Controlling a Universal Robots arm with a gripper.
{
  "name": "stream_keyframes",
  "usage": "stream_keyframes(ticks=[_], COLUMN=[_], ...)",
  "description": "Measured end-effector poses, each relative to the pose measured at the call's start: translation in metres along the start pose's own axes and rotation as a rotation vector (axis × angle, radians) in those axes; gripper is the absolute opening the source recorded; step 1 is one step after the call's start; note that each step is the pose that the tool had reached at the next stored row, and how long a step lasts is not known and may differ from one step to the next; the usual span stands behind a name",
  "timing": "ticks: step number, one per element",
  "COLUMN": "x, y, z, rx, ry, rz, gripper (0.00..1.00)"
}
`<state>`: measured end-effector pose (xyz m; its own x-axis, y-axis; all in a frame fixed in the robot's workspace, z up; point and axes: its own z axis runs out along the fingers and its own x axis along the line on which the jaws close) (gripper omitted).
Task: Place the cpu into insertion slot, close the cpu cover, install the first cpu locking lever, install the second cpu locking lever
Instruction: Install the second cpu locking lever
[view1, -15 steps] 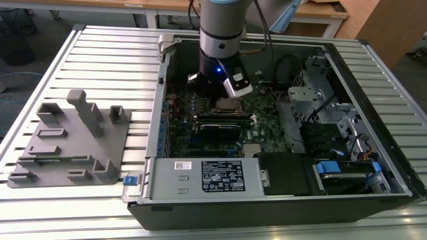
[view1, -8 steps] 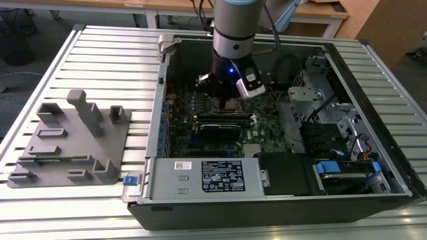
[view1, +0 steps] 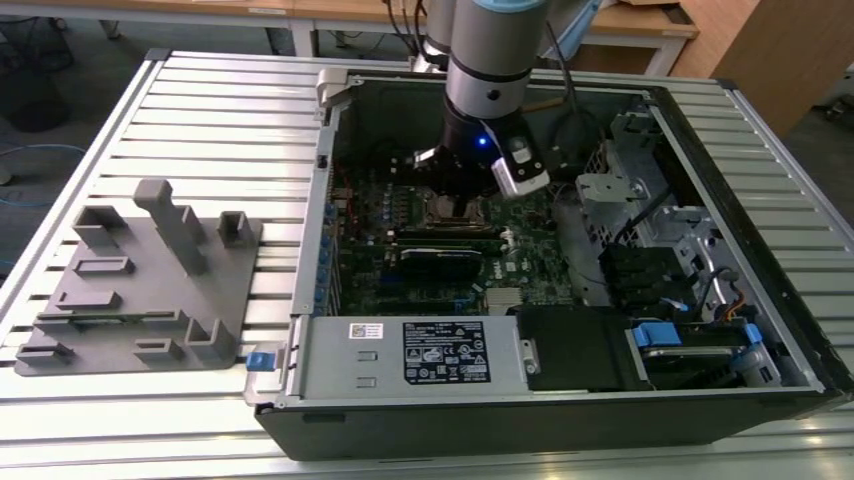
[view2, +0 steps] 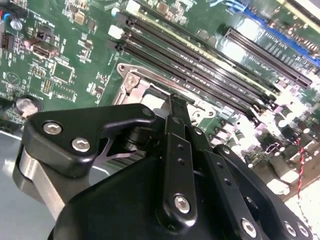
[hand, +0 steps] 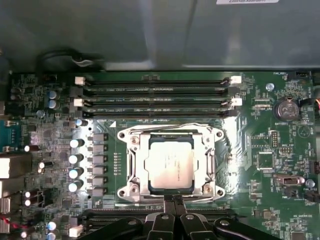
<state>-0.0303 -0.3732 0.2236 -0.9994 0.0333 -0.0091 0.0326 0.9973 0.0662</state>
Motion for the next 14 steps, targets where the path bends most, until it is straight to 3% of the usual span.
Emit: stream_keyframes(ticks=[9,14], x=[0.0007,0.0008], y=[0.0243,0.0284], z=[0.0022,0.0026], rx=[0.0,0.0], ry=[-0.0001,0.0], rz=[0.0,0.0], gripper=[0.11,0.11])
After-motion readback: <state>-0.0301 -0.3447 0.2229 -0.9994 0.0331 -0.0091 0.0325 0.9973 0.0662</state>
